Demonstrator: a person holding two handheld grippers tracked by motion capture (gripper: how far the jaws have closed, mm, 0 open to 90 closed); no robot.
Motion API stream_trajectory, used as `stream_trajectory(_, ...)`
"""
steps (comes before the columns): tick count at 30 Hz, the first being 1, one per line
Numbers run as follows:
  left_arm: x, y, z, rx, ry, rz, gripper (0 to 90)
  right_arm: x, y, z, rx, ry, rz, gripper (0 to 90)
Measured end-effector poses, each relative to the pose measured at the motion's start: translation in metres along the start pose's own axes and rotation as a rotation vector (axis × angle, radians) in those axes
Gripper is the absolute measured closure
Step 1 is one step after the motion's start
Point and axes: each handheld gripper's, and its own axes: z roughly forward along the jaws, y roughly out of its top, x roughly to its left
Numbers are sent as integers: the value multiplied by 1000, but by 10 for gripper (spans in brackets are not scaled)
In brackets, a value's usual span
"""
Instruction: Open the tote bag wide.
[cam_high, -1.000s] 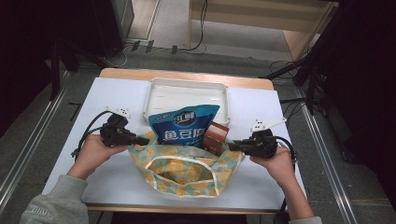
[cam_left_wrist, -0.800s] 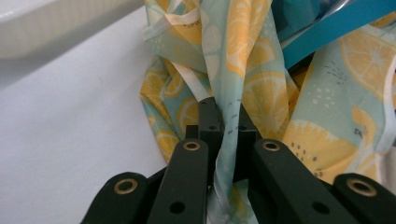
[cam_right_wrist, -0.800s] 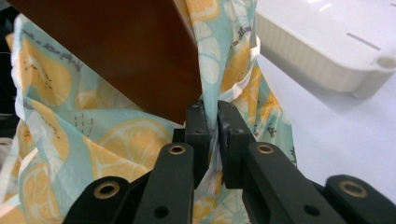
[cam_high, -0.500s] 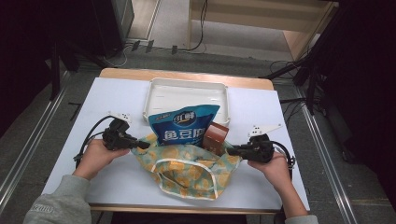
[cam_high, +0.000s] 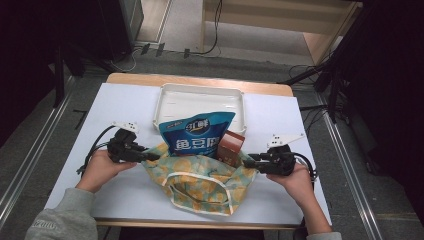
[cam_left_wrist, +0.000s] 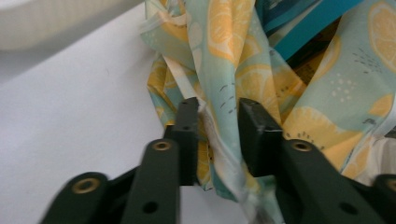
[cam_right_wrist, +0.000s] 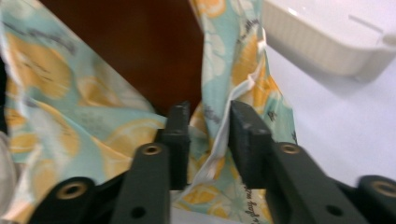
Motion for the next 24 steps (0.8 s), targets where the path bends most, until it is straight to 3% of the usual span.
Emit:
stream_trajectory(10,-9,12,-18,-29,3,26,422,13,16,-17,-22,-15,-33,491)
stream_trajectory(20,-20,33,-35,-31,25,55,385,28,30,-25,-10,12,-47,499)
stream_trajectory(24,-32,33,-40,-40,0,67,392,34,30,-27,-2,21,-55,495)
